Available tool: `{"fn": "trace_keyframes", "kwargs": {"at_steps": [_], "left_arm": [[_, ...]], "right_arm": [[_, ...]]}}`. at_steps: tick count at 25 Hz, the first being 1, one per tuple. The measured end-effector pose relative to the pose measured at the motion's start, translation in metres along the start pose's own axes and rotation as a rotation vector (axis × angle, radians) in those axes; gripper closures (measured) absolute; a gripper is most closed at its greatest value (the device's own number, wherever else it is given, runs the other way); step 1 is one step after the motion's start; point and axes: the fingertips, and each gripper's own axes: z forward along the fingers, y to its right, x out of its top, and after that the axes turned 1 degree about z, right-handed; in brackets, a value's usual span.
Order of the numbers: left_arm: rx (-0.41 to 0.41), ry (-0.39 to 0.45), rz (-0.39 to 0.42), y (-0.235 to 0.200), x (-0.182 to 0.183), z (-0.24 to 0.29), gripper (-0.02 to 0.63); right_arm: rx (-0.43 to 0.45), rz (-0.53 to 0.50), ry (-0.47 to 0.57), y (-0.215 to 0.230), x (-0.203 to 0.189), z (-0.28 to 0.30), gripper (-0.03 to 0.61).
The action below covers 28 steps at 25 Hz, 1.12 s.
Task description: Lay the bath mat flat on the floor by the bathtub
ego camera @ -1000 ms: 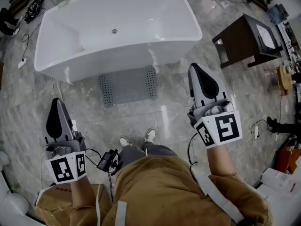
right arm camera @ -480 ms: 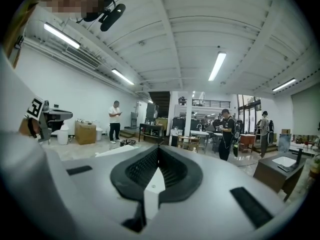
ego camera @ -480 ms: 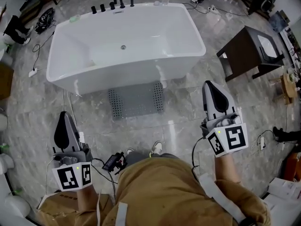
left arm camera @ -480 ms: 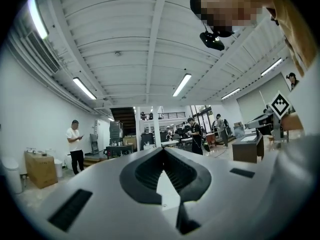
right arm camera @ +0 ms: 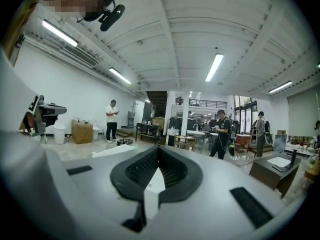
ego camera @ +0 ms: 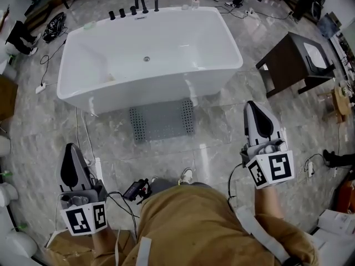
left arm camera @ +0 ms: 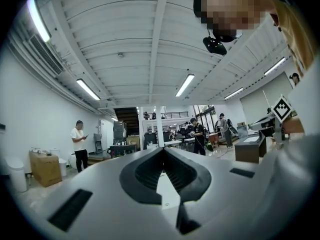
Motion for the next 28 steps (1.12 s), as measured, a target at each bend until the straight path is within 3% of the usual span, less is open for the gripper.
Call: {"fn": "trace_keyframes", "kwargs": {"at_steps": [28], "left_arm": [[-0.036,0.017,-0.021,0.026,-0.003,-0.040,0.609]], "right_arm": [[-0.006,-0.046,0.027,-0.019,0.010,-0.052,0.575]]}}
